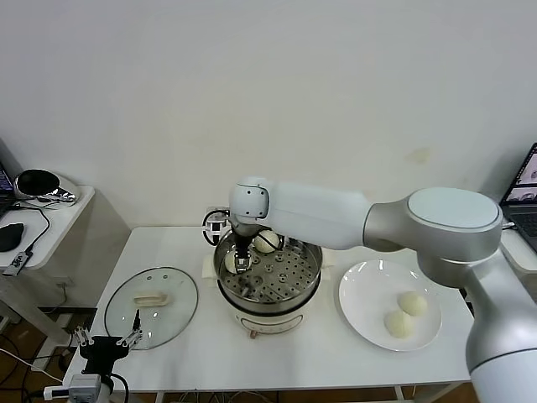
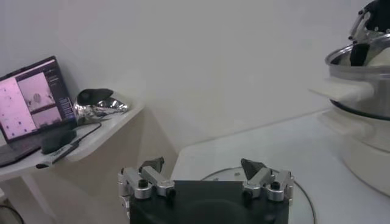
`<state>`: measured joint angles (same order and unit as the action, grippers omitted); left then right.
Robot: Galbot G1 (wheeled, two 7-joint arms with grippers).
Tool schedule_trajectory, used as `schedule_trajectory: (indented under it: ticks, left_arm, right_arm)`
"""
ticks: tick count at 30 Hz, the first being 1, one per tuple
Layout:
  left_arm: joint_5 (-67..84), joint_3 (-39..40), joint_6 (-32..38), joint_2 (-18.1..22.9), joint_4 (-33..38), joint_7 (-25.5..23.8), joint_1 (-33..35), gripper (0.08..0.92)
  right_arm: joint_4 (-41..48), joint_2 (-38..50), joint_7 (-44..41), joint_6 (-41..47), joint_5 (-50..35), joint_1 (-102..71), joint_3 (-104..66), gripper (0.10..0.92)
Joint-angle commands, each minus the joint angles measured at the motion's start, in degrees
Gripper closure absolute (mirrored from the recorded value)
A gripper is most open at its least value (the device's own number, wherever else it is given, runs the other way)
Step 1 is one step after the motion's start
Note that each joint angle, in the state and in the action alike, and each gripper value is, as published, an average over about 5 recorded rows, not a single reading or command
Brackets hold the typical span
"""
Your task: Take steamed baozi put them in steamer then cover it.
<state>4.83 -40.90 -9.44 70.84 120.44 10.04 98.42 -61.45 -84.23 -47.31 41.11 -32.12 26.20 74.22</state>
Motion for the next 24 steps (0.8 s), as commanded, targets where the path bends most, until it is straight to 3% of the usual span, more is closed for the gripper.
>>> schedule_trajectory:
  ticks: [1, 8, 13, 19, 24]
  left_arm:
    - [0.1, -0.1, 0.0, -0.2, 0.0, 0.0, -0.1, 0.177]
    - [0.4, -0.1, -0.1, -1.0, -0.2, -0.2, -0.2, 0.177]
    - [0.3, 0.5, -0.1, -1.1, 0.3, -0.3, -0.4, 0.177]
    - [-0.2, 0.9, -0.1, -1.3, 0.5, -0.3, 0.0, 0.177]
    - [-0.6, 1.0, -0.1, -1.5, 0.2, -0.3, 0.2, 0.177]
  right_arm:
    - [-4.4, 4.8, -5.0, -0.1, 1.5, 5.4, -0.2, 0.210]
    - [-19.0, 20.5, -13.1, -3.0, 3.2, 17.3, 2.2, 0.203]
    - [-27.9, 35.2, -18.4, -7.8, 9.5, 20.7, 4.2, 0.203]
    - [-34.8, 52.1, -20.9, -13.8, 16.0, 17.8, 3.7, 0.203]
    - [-36.1, 60.4, -21.9, -18.8, 23.4, 10.7, 0.7, 0.203]
